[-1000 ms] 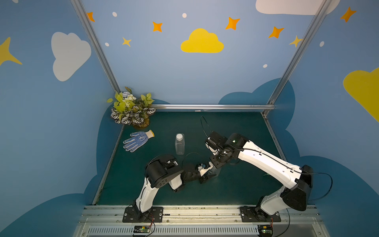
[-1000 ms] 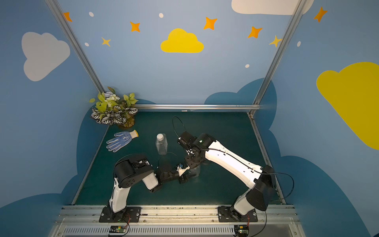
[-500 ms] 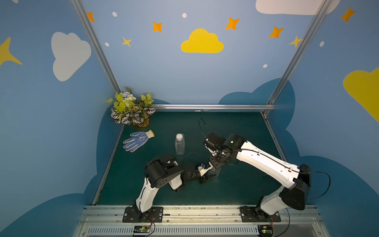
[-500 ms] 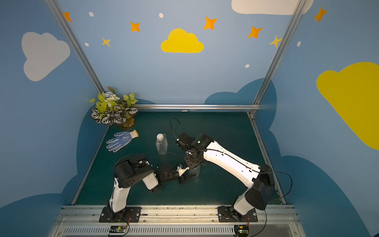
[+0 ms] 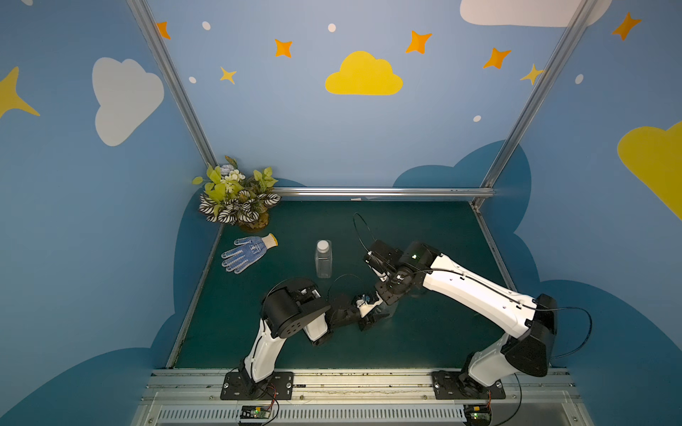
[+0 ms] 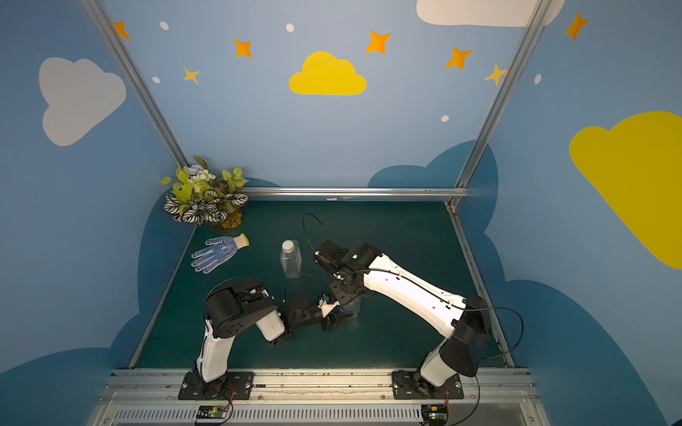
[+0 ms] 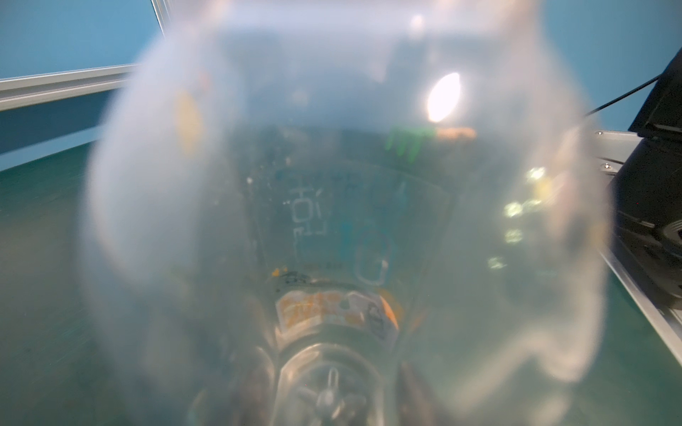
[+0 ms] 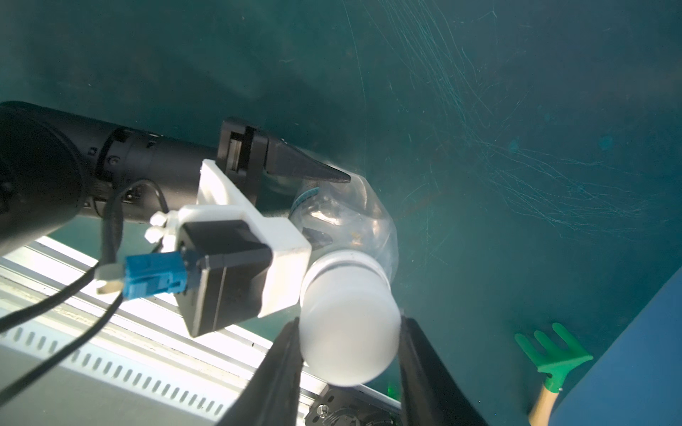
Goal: Screw on the bottle caps
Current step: Screw the bottle cap onto the plastic bottle.
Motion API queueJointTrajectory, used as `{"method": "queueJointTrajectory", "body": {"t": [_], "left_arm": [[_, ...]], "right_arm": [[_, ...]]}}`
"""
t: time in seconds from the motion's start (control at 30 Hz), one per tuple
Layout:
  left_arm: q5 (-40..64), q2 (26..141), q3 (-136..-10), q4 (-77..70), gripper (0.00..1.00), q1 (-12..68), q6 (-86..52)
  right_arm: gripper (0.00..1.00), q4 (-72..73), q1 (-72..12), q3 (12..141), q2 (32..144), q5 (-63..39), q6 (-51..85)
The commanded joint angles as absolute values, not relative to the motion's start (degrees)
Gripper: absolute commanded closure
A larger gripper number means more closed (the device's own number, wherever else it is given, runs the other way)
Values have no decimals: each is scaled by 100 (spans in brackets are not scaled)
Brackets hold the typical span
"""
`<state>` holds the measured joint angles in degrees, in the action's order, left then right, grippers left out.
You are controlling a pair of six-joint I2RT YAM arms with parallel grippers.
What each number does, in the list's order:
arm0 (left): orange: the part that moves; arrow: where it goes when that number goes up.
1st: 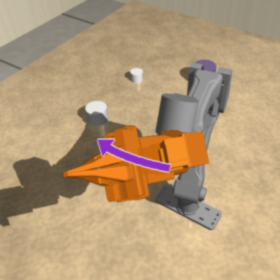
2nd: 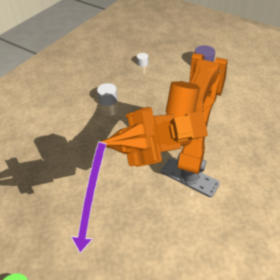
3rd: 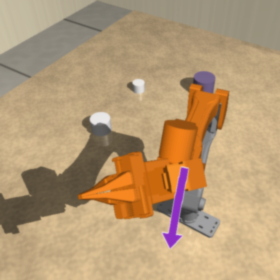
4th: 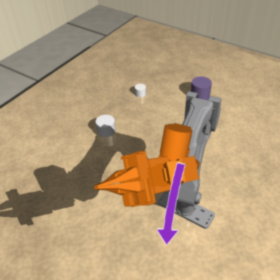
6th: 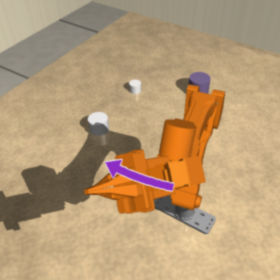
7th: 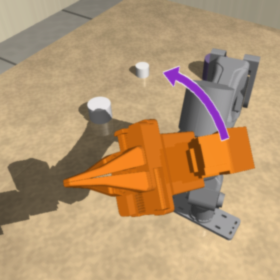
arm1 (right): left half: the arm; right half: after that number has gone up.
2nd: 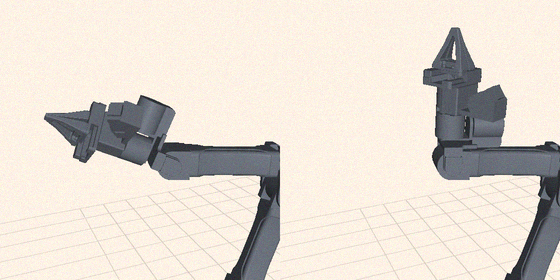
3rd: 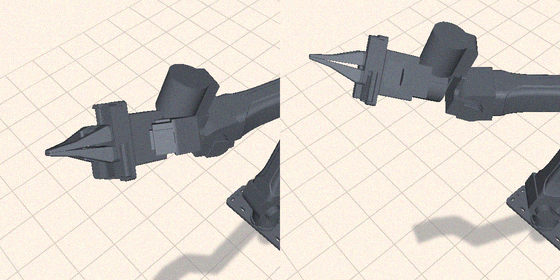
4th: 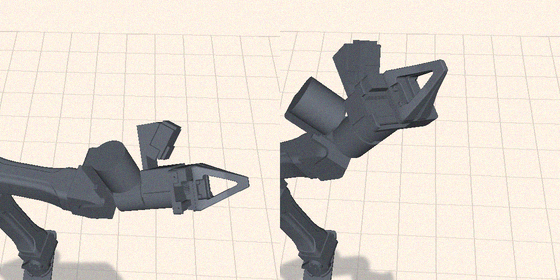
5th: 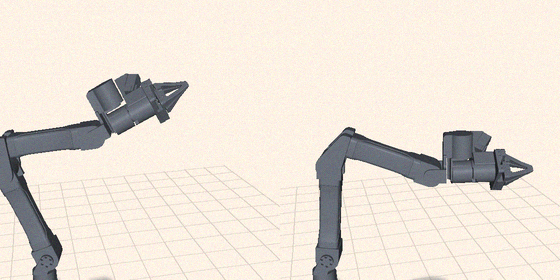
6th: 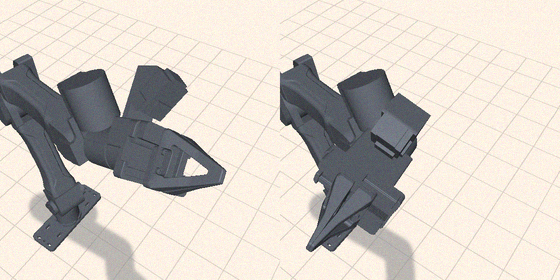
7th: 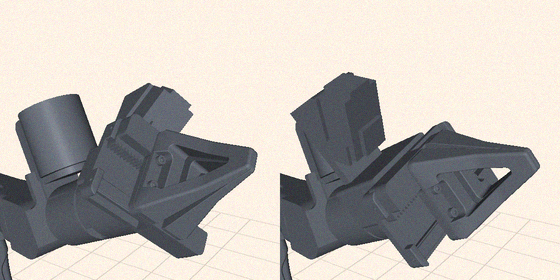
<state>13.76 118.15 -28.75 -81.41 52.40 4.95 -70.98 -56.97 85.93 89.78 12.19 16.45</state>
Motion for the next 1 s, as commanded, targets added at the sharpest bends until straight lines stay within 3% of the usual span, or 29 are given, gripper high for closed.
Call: {"method": "queueJointTrajectory", "body": {"t": [0.0,0.63,0.97], "left_arm": [[1397,11682,-2966,-7795,49,5222,582],[1724,11620,-3111,-7427,53,5166,576],[1776,11641,-3121,-7428,53,5169,589]], "right_arm": [[89,-7181,-5796,8575,8954,1222,1709],[88,-7007,-5906,8271,8710,1204,1595],[78,-6855,-5915,8189,8692,1382,1546]]}}
